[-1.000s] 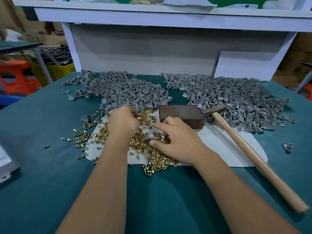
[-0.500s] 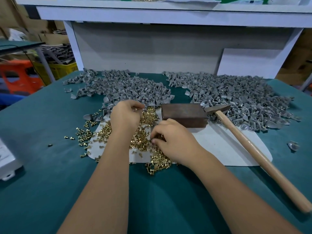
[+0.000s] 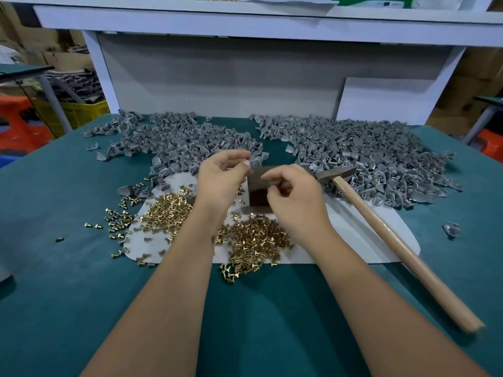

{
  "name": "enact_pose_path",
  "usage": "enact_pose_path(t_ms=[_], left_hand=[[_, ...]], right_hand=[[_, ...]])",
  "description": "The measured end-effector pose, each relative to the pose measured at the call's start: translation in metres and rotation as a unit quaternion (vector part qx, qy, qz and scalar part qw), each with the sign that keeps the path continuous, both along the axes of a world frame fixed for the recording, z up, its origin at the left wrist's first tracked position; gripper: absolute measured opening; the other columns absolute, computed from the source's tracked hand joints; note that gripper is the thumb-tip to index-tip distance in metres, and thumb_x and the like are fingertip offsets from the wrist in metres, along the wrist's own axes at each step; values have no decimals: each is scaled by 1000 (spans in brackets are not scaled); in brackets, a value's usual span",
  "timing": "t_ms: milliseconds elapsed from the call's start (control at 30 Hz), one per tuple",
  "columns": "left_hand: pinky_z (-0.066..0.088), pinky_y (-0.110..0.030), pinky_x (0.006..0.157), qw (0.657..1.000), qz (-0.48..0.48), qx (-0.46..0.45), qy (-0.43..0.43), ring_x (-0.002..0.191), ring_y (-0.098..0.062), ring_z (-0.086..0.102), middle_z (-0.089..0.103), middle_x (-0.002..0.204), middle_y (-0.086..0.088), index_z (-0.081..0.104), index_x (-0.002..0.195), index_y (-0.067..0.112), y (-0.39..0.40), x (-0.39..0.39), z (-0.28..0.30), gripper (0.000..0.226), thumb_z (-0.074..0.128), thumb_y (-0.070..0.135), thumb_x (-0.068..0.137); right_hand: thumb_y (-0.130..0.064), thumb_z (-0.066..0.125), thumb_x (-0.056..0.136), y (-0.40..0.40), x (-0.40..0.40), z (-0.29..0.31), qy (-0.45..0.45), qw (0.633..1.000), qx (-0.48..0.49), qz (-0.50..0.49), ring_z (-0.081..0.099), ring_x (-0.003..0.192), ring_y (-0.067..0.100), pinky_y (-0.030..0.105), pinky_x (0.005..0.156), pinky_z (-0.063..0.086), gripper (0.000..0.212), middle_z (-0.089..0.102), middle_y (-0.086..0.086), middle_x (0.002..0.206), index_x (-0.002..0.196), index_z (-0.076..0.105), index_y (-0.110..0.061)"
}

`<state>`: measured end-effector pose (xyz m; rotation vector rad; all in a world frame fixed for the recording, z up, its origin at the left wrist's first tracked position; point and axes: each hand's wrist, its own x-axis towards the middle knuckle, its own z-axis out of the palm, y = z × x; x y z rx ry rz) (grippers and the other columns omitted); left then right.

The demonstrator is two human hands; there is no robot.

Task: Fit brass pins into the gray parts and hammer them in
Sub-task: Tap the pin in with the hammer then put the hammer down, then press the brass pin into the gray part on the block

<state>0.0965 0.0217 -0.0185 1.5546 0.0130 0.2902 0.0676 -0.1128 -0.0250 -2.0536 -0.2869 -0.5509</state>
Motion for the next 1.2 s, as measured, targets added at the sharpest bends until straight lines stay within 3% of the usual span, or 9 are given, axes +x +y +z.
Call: enact_pose_path(t_ms=[133, 367, 533, 600, 733, 867, 1033, 1100, 1200], left_hand=[[56, -34, 87, 998, -27, 62, 17, 93, -10, 67, 73, 91, 10, 72, 86, 28, -24, -4, -3, 20, 69, 8, 87], [53, -47, 93, 989, 31, 144, 31, 111, -35, 60, 69, 107, -2, 74, 80, 38, -39, 2, -10, 23, 61, 21, 87], [50, -51, 96, 988, 48, 141, 41, 119, -29, 53, 64, 115, 0, 72, 99, 38, -36, 9, -10, 20, 52, 33, 96], [54, -47, 92, 992, 51, 115, 28, 110, -22, 61, 65, 113, 1, 70, 103, 35, -33, 9, -8, 18, 53, 32, 97], [59, -36, 83, 992, 43, 111, -30, 81, 1, 62, 66, 87, 14, 67, 85, 30, -27, 4, -4, 10, 70, 23, 90], [59, -39, 78, 988, 16, 147, -53, 71, 6, 60, 65, 77, 14, 66, 70, 27, -28, -5, -1, 20, 82, 19, 78], [48, -48, 94, 959, 31, 257, -118, 104, -19, 59, 67, 90, 12, 67, 77, 34, -31, -11, 1, 18, 84, 25, 76], [38, -47, 103, 941, 51, 296, -155, 113, -16, 53, 65, 92, 21, 75, 95, 31, -30, -12, 1, 20, 82, 25, 77], [25, -35, 100, 927, 80, 313, -188, 114, -11, 46, 61, 90, 23, 77, 96, 31, -30, -13, -2, 19, 80, 26, 79]], right_hand=[[5, 60, 76, -16, 8, 2, 28, 995, 86, -53, 65, 83, 14, 33, 79, 56, 37, 67, -1, 88, 75, 63, -32], [7, 59, 77, -27, 14, 0, 31, 988, 134, -74, 62, 77, 9, 16, 67, 48, 39, 66, -5, 81, 83, 64, -31], [6, 61, 81, -26, 14, -1, 24, 989, 132, -62, 60, 78, 6, 17, 73, 52, 34, 66, -6, 85, 92, 68, -25], [4, 61, 84, -27, 14, -1, 20, 989, 135, -63, 60, 77, 2, 12, 71, 50, 32, 66, -8, 84, 95, 69, -25], [5, 62, 84, -27, 17, -1, 18, 986, 151, -65, 61, 76, 2, 10, 69, 49, 34, 66, -9, 82, 99, 70, -26], [9, 63, 80, -27, 16, 1, 11, 984, 170, -56, 61, 75, 3, 14, 72, 51, 43, 66, -9, 79, 93, 67, -32], [9, 68, 78, -27, 14, 4, 19, 973, 229, -19, 67, 78, 6, 21, 74, 55, 38, 70, -5, 78, 99, 67, -23], [7, 69, 79, -26, 13, 4, 36, 965, 261, 3, 70, 77, 15, 33, 76, 58, 36, 71, -2, 75, 105, 66, -17], [4, 71, 79, -23, 13, 4, 48, 962, 268, 6, 71, 75, 21, 45, 80, 58, 35, 72, -1, 70, 106, 64, -17]])
